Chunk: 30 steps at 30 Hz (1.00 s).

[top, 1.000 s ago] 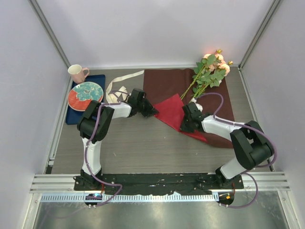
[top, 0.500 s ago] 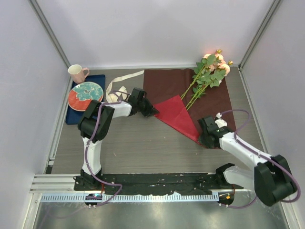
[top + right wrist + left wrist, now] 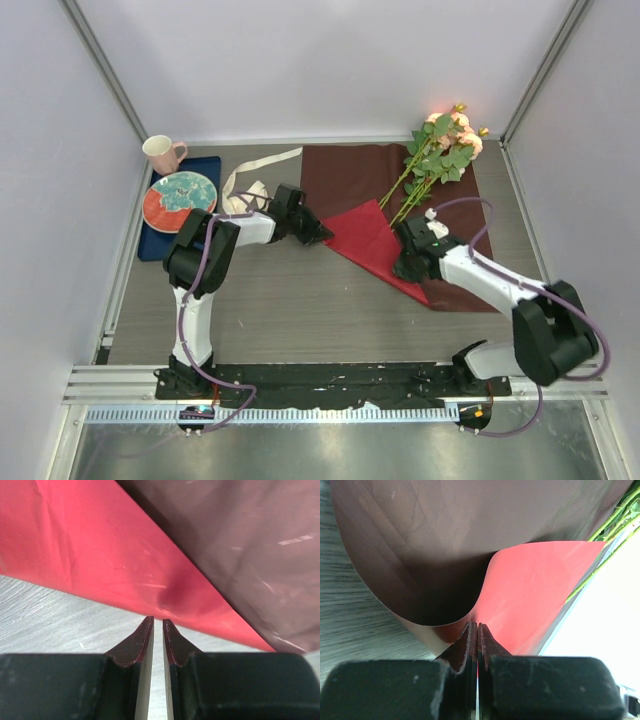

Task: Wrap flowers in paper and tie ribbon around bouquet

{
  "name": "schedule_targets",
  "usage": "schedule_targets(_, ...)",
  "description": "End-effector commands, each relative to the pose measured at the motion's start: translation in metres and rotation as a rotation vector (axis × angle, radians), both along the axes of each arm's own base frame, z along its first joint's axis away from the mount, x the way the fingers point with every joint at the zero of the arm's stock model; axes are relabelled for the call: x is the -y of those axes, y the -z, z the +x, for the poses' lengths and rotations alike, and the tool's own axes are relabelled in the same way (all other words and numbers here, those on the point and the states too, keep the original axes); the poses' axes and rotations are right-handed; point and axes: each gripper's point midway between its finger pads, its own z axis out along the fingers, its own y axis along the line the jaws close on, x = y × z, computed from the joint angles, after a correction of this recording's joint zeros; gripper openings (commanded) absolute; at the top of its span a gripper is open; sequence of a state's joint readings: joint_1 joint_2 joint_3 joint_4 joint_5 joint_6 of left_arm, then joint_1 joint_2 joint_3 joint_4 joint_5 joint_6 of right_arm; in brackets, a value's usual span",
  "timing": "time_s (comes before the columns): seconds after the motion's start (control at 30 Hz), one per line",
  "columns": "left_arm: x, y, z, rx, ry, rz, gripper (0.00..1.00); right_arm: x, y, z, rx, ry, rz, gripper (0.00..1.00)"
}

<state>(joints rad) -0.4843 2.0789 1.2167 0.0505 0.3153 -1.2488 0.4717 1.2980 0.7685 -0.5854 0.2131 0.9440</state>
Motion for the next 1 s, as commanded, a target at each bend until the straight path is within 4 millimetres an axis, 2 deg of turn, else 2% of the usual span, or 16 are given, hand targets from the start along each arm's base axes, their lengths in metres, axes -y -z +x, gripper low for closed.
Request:
schedule_targets(0.0, -0.034, 0.069, -0.034, -0.168, -0.031, 0.182, 0.0, -0.027, 0.006, 0.031, 0.035, -0.058, 0.042, 0.2)
schedule_targets(0.1, -0.034, 0.069, -0.033, -0.17, -0.032, 0.182, 0.0, -0.009, 0.033, 0.014, -0.026, 0.013, 0.018, 0.19)
schedule_targets(0.13, -0.034, 0.068, -0.032, -0.169, -0.033, 0.181, 0.0, 0.002, 0.049, -0.003, -0.071, 0.041, 0.003, 0.2)
schedule_targets(0.23, -0.034, 0.068, -0.033, -0.17, -0.037, 0.175, 0.0, 0.018, 0.063, -0.023, -0.085, 0.124, 0.019, 0.2)
schedule_targets(0.33, -0.035, 0.072, -0.035, -0.185, -0.039, 0.174, 0.0, 0.032, 0.069, -0.037, -0.096, 0.171, 0.014, 0.2)
schedule_targets(0.43, -0.036, 0.076, -0.04, -0.208, -0.05, 0.171, 0.0, 0.045, 0.074, -0.043, -0.112, 0.219, 0.024, 0.2)
schedule_targets(0.7, -0.045, 0.088, -0.059, -0.258, -0.075, 0.178, 0.0, 0.082, 0.059, -0.041, -0.088, 0.266, -0.056, 0.2)
schedule_targets(0.77, -0.046, 0.091, -0.062, -0.261, -0.067, 0.175, 0.0, 0.073, 0.037, -0.022, -0.02, 0.19, -0.051, 0.22)
schedule_targets(0.8, -0.046, 0.094, -0.064, -0.266, -0.061, 0.177, 0.0, 0.067, 0.026, -0.014, 0.021, 0.093, -0.067, 0.23)
schedule_targets(0.83, -0.045, 0.094, -0.063, -0.266, -0.057, 0.173, 0.0, 0.047, 0.002, 0.003, 0.097, 0.006, -0.059, 0.25)
schedule_targets(0.9, -0.042, 0.095, -0.063, -0.267, -0.046, 0.165, 0.0, 0.027, -0.016, 0.017, 0.157, -0.123, -0.105, 0.28)
schedule_targets(0.93, -0.041, 0.093, -0.061, -0.262, -0.042, 0.161, 0.0, 0.009, -0.04, 0.036, 0.234, -0.172, -0.086, 0.33)
schedule_targets(0.97, -0.04, 0.093, -0.061, -0.261, -0.042, 0.164, 0.0, -0.014, -0.047, 0.042, 0.265, -0.242, -0.066, 0.36)
